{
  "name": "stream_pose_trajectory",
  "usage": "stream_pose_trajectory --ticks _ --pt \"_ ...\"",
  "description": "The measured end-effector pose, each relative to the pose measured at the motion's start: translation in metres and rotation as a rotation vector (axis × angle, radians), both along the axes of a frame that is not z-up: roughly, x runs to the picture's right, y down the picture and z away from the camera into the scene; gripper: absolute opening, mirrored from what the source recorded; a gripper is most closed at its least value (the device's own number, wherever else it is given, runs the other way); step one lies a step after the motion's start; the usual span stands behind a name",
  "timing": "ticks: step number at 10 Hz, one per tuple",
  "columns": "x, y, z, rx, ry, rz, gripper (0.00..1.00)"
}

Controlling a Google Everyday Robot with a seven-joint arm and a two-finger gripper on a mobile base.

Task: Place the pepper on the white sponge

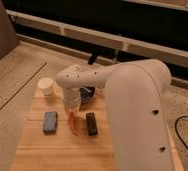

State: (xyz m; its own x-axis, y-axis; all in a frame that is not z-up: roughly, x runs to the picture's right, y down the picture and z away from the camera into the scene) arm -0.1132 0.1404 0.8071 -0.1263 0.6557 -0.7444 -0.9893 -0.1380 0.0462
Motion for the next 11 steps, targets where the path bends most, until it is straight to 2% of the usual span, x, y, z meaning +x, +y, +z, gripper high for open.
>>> stream_pose_trajectory --ticks 1,3,5,6,8,9,11 --pt "0.001 0.001 0.0 0.001 -0.006 0.002 0.02" --pt "0.002 0.0 0.0 0.01 -0.01 -0.003 0.0" --pt "0.002 -0.011 -0.006 0.043 -0.006 -0.044 0.0" --pt "-0.002 -0.032 -0.016 0.101 -0.003 -0.095 0.0" --pt "-0.014 -0.061 -0.038 0.192 -0.012 -0.174 0.0" --pt "-0.023 -0.081 -0.057 0.262 -0.023 -0.238 0.0" --pt "-0.044 -0.102 -0.085 0.342 -0.051 -0.322 0.0"
